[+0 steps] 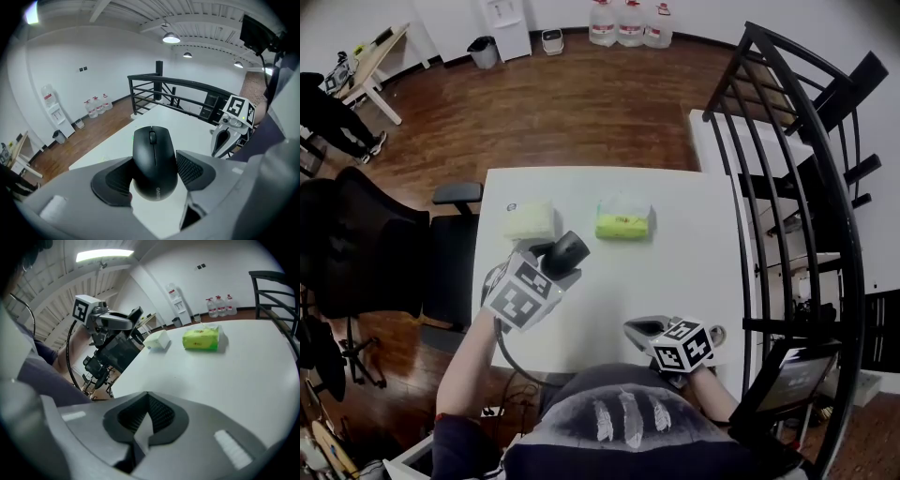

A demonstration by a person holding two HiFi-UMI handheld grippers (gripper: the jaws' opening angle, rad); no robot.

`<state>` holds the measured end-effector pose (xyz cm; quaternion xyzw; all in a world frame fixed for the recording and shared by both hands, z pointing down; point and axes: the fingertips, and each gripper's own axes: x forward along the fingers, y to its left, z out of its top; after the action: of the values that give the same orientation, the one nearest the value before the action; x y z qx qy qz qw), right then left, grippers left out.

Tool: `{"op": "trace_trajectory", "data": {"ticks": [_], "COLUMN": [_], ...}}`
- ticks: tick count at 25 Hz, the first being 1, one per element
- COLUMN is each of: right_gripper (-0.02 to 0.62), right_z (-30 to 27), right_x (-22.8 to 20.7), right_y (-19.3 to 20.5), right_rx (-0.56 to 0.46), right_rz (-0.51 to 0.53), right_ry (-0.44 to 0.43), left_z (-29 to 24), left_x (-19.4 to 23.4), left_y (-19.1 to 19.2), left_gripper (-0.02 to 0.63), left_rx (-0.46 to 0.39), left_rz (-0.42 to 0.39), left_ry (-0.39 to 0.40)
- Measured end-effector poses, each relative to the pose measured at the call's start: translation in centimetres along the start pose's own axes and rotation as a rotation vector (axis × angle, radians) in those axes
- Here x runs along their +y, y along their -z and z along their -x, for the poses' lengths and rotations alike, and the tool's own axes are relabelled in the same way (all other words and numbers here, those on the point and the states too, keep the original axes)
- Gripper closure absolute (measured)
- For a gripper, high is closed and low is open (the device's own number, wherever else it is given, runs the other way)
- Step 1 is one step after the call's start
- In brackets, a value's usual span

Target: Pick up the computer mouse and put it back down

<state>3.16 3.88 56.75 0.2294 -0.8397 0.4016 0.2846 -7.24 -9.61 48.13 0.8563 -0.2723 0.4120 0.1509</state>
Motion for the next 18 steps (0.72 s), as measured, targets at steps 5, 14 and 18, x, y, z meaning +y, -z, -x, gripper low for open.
{"op": "trace_trajectory", "data": {"ticks": [5, 14, 18], "right_gripper": [0.592, 0.592, 0.592], "right_z": [-0.2, 0.2, -0.4], "right_x": [-0.3, -1.2, -1.2], "right_y": [-0.2, 0.7, 0.6], "right_rx": [0.009, 0.024, 0.035], "right_rz": [0.004, -0.014, -0.021], "right_ry": [0.000, 0.006, 0.002], "left_z": [-2.8, -8.2, -9.8], "left_x": [1.3, 2.5, 3.1], "left_y": [1.5, 5.9, 7.6], "left_gripper": [0.299, 0.299, 0.299], "left_rx": [0.035, 0.145, 0.184], "left_rz": [0.069, 0.152, 0.185], "left_ry": [-0.007, -0.013, -0.006]}}
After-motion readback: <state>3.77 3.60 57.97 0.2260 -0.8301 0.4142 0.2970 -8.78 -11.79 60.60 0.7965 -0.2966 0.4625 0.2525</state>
